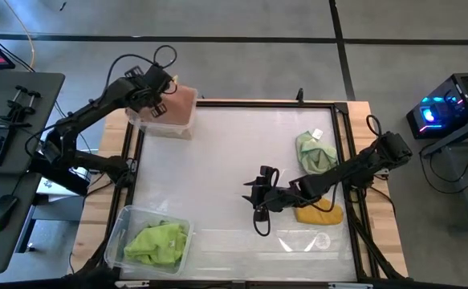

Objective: Sort towels by color in basket
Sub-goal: Put the brown towel into the top transparent bin

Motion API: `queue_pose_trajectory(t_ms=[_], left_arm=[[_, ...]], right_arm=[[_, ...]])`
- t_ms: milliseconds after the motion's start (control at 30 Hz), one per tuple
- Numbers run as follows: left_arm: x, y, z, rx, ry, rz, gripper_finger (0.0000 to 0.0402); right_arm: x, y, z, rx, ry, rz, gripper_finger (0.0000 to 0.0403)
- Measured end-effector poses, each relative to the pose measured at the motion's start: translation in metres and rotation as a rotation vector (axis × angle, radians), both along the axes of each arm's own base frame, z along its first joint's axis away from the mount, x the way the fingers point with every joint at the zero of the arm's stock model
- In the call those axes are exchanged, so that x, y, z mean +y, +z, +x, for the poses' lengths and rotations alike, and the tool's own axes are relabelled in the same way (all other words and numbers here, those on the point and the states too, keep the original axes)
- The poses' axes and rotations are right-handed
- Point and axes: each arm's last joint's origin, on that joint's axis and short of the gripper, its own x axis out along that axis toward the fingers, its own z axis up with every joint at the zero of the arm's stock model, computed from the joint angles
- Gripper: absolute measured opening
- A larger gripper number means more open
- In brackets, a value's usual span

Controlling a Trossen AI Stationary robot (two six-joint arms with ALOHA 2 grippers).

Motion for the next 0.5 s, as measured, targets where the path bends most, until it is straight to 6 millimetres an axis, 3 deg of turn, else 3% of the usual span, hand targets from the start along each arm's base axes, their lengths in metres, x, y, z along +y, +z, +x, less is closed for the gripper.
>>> queue_pose_trajectory(t_ms=[100, 300, 500], left_arm=[[0.0, -0.001, 0.006, -0.117, -0.113, -0.097, 0.0169], [0.019, -0.003, 0.011, -0.243, -0.111, 0.019, 0.0142], [0.036, -0.034, 0.007, -0.364, -0.119, -0.186, 0.0102]], right_arm=[[0.0, 0.0, 0.0, -0.001, -0.001, 0.002, 0.0185], [0.0, 0.0, 0.0, -0.001, -0.001, 0.002, 0.0185], [0.0, 0.0, 0.0, -0.002, -0.004, 0.006, 0.0185]])
